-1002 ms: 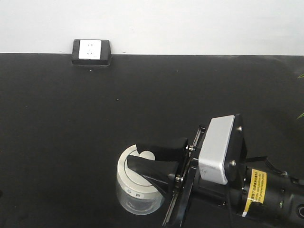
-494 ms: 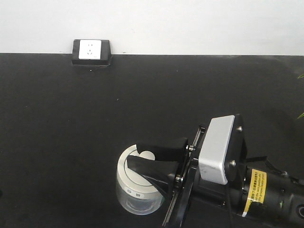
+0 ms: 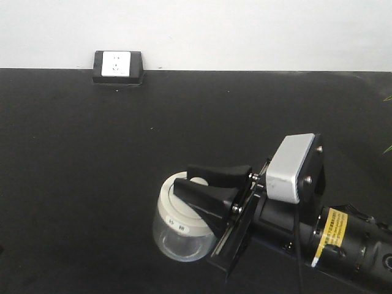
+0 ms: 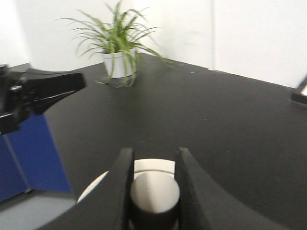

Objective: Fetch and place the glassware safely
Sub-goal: 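Extend the right arm forward, moving the jar over the bench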

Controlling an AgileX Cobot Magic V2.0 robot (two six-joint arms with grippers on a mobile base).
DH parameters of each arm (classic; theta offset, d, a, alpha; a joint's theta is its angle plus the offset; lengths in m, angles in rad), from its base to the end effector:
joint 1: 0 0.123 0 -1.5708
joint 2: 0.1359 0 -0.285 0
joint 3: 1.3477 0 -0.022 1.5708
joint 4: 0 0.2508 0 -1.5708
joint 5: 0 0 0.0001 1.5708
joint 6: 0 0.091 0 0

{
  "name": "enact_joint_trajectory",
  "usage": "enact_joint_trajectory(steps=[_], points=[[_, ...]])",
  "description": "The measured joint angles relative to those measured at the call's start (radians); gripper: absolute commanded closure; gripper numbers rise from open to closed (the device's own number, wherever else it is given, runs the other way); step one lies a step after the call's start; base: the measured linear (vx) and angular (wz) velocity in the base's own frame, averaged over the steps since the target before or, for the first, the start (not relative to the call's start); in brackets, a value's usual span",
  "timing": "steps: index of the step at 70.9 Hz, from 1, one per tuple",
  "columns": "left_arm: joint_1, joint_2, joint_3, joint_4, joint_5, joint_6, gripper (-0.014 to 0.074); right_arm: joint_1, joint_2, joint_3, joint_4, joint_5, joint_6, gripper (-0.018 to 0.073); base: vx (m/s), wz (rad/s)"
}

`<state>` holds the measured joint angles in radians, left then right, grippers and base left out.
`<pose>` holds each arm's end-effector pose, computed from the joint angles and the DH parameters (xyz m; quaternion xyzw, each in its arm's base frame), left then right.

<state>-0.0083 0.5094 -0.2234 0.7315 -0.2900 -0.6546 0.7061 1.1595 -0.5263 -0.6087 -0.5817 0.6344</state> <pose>0.1117 -0.0182 0.2681 0.0908 0.6943 -0.0503 0.7121 0.1599 0.1739 0.2813 -0.3159 0.6516 0.3749 0.5789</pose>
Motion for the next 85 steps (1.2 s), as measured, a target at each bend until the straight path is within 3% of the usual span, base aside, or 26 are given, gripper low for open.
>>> enact_joint_trajectory(steps=[16,28,48,57,69,85], points=[[0.000,0.000,0.000,0.000,0.000,0.000,0.0603,0.000,0.038,-0.001,0.159,0.027,-0.161,0.0560,0.00,0.00],[0.000,0.000,0.000,0.000,0.000,0.000,0.0603,0.000,0.122,-0.059,0.200,0.073,-0.244,0.0560,0.00,0.00],[0.000,0.000,0.000,0.000,0.000,0.000,0.0603,-0.005,0.287,-0.253,0.208,0.089,-0.269,0.0560,0.00,0.00],[0.000,0.000,0.000,0.000,0.000,0.000,0.0603,-0.054,0.358,-0.325,0.206,0.087,-0.231,0.0560,0.00,0.00],[0.000,0.000,0.000,0.000,0.000,0.000,0.0603,-0.171,0.417,-0.368,0.120,0.085,-0.176,0.0560,0.00,0.00],[0.000,0.000,0.000,0.000,0.000,0.000,0.0603,-0.313,0.515,-0.402,-0.137,-0.013,-0.014,0.0560,0.00,0.00]])
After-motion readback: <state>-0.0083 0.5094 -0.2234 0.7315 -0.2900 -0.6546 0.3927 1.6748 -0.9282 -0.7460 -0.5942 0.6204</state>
